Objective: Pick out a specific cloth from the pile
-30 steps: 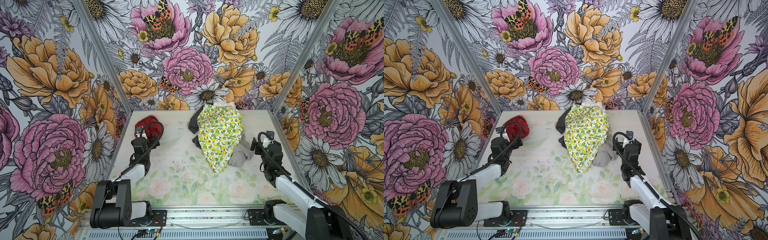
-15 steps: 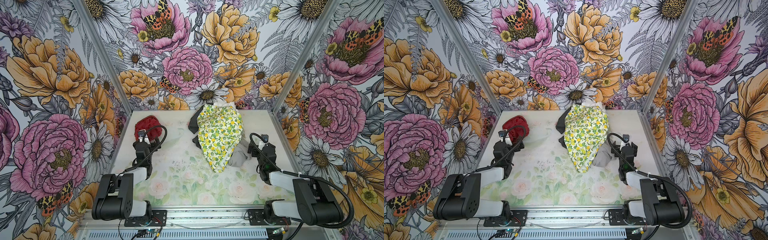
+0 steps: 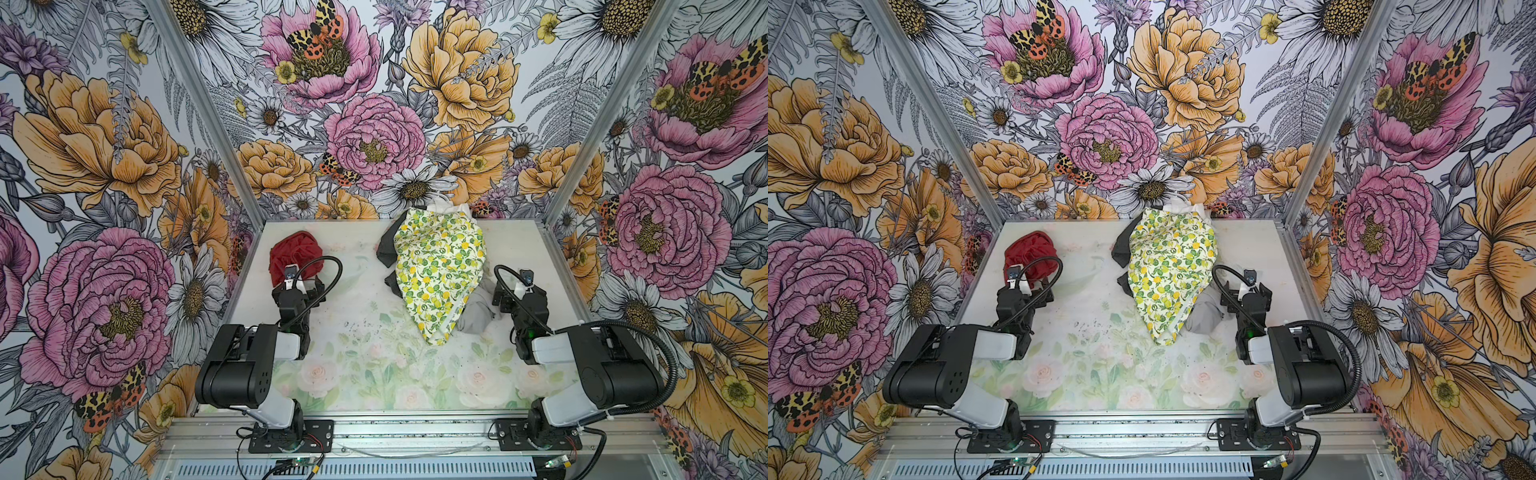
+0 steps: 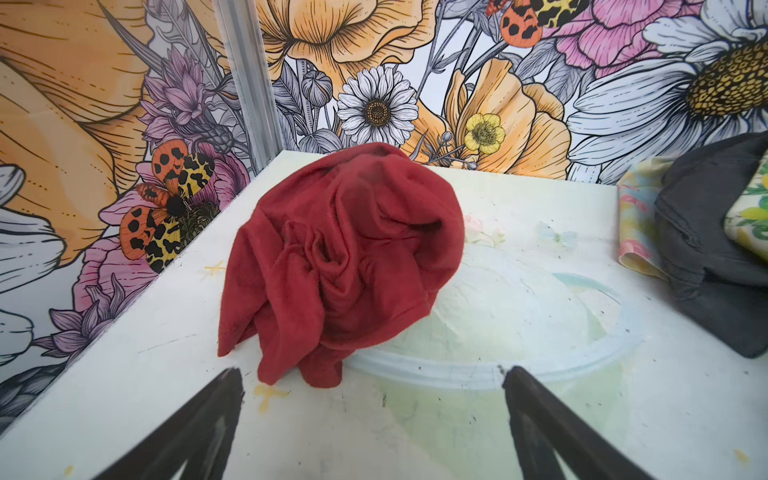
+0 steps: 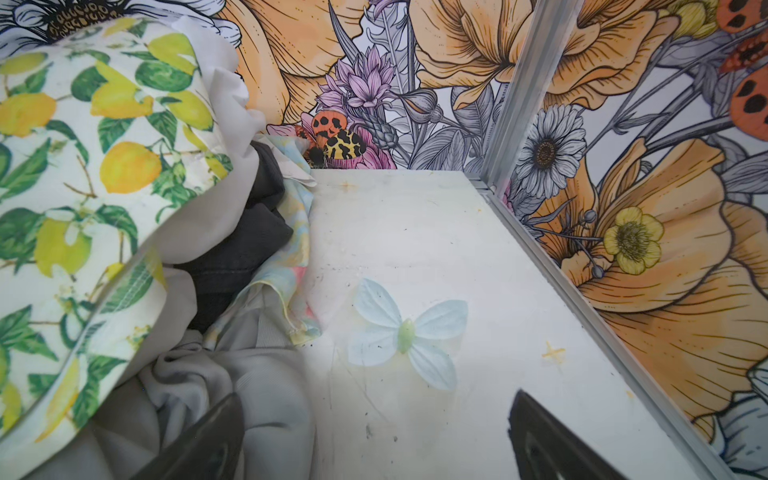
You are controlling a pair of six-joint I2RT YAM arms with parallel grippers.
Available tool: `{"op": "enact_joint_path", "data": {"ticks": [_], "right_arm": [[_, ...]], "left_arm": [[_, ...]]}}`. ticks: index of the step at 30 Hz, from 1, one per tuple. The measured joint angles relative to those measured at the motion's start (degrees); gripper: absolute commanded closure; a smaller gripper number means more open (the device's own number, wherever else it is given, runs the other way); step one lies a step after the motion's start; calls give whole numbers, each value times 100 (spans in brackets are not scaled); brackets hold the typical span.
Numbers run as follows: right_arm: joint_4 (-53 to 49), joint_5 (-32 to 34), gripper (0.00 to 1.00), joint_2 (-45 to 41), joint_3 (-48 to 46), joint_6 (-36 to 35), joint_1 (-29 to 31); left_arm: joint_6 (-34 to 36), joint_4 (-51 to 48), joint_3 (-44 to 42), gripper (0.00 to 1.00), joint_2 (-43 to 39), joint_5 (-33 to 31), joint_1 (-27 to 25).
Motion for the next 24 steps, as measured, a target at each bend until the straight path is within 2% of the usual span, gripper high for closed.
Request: {"op": "enact_joint_path", "data": {"ticks": [6, 24], "right_arm": [[-269, -389, 0, 4, 354, 90, -323], [-387, -584, 0, 4, 354, 96, -308]], "left_arm": [[0, 9, 7, 1, 0, 0, 26], [2, 15, 7, 1, 0, 0, 26]]}}
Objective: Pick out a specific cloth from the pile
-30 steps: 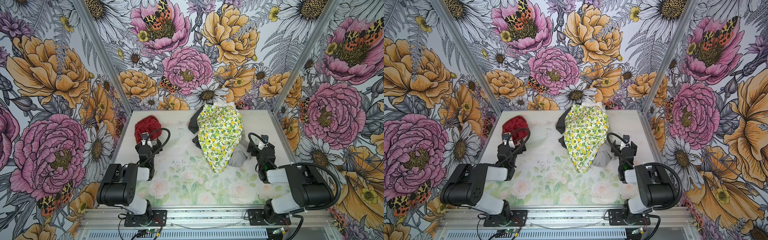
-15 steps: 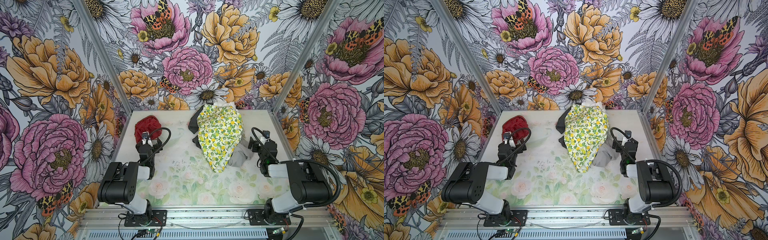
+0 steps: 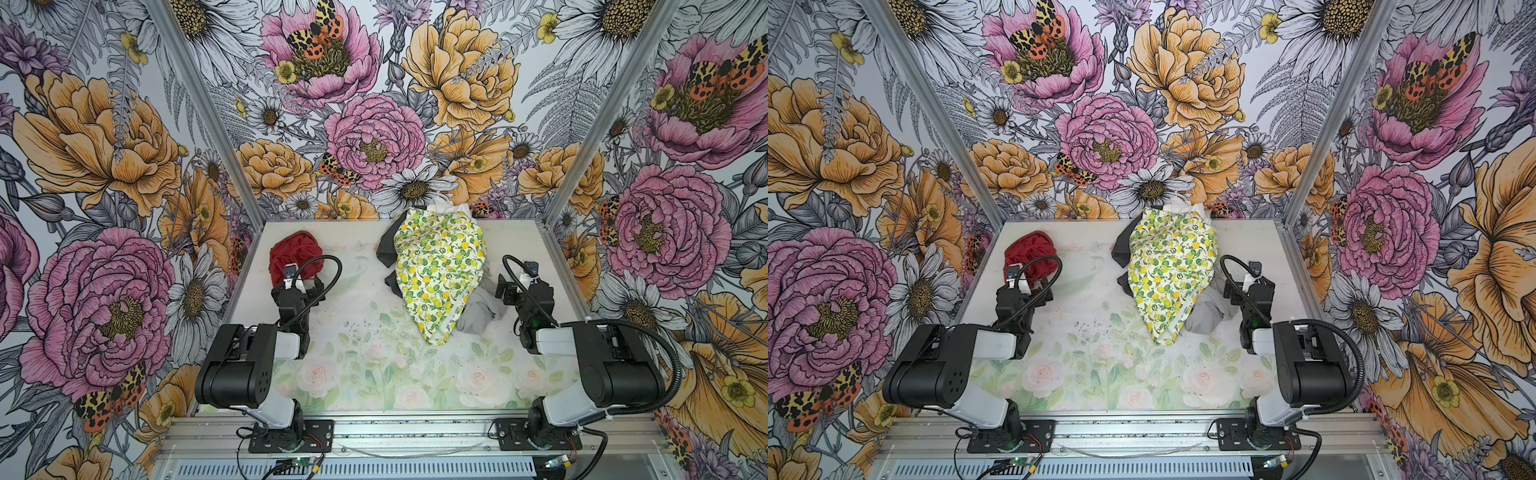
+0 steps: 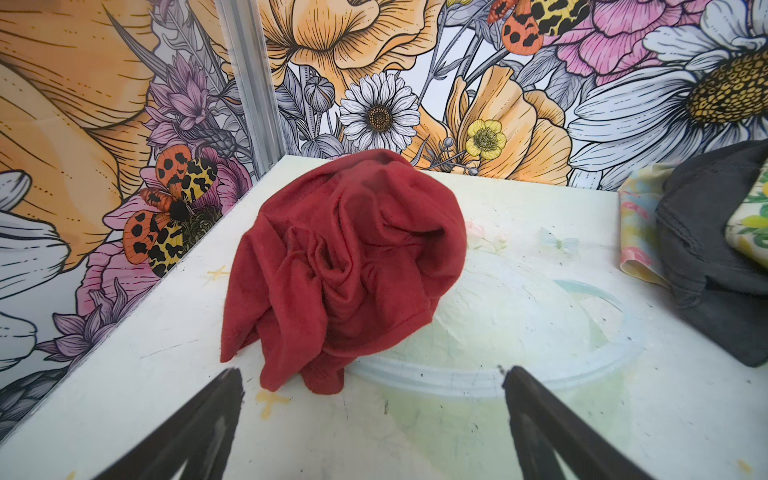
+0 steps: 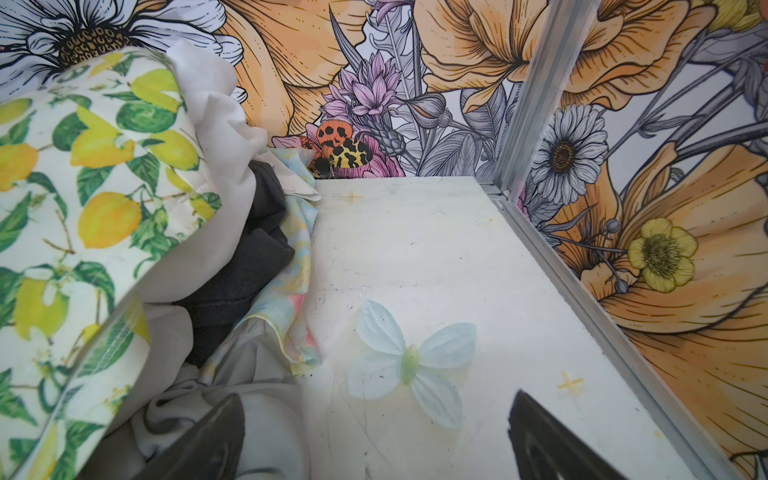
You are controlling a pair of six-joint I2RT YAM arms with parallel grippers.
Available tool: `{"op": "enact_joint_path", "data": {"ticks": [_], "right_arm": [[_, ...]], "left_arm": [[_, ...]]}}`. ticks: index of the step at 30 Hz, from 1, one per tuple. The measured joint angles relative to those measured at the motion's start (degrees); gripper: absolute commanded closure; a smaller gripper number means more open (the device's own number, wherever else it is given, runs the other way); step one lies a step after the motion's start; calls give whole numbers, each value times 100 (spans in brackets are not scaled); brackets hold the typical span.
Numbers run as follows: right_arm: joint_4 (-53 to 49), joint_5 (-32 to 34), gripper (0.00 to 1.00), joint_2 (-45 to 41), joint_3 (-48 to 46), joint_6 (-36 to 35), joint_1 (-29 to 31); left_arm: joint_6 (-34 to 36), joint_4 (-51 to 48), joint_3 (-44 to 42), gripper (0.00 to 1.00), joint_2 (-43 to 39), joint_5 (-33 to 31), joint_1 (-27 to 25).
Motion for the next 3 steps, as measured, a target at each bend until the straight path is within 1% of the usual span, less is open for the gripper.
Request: {"op": "enact_joint_path", "data": {"ticks": [3], "right_arm": [[-42, -68, 1, 0, 0, 0, 0]], "left_arm": [[0, 0, 0, 1, 0, 0, 0]]}}
